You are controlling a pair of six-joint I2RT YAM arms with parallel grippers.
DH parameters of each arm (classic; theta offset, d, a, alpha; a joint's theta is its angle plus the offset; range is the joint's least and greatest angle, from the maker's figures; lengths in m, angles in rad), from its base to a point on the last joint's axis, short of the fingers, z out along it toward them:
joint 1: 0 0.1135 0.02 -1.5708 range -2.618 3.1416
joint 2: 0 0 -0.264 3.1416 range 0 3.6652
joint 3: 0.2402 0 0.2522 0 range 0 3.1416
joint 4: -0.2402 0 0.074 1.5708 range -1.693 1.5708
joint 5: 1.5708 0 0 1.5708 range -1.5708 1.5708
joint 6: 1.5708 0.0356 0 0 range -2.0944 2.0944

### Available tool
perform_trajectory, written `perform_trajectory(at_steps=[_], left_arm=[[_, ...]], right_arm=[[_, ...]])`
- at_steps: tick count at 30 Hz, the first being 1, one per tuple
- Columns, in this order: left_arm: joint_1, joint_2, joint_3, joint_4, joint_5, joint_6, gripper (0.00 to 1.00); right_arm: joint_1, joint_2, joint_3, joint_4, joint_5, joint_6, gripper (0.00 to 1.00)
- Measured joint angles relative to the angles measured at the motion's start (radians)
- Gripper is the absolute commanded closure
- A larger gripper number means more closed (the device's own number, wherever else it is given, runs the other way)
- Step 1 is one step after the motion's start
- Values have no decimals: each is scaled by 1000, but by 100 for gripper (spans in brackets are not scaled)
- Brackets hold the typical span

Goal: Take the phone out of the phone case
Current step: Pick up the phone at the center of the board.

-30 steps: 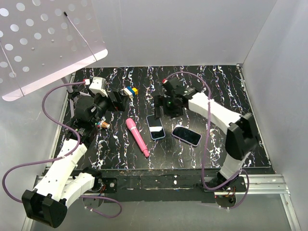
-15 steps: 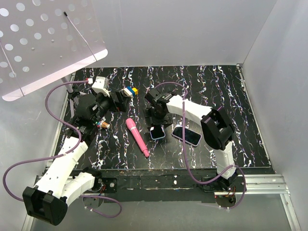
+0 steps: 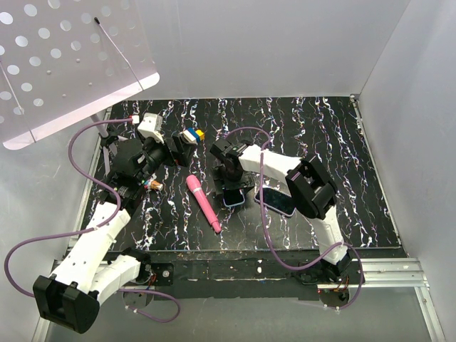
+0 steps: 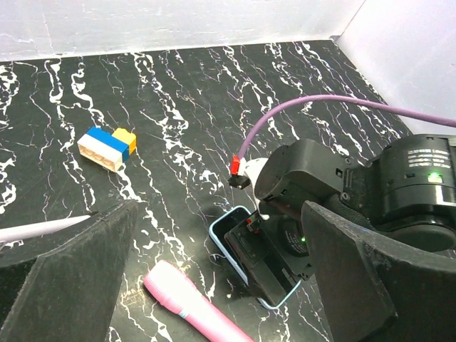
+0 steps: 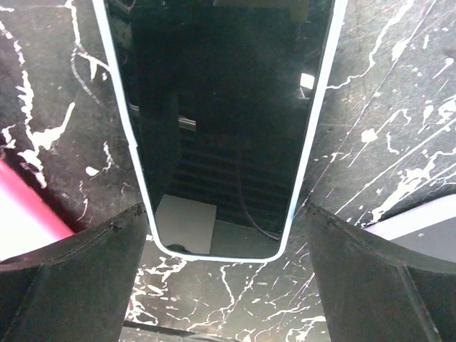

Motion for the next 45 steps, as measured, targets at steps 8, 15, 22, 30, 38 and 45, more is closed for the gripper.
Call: perform_trajectory(at_steps=[8,15,22,30,38,45], left_arm=[[-12,-4,0,-7,-13,2,0],[-22,-9,0,-19,-34,8,1],[-27,-5,0,-21,-25,4,0],[-65,122,40,-21,72,-53,0],[-93,289,96,-68,178,-109,1],[-93,334,131,-108,175,-143,0]], right_arm=[[14,23,13,-13,70,41,7],[20,9,-16,15,93,61,40],[20,-111,-194,155,100,43,76],[20,-244,-368,274,72,29,99],[-20,-406,-514,449,-45,71,99],[-160,-451,-647,600,-225,155,99]])
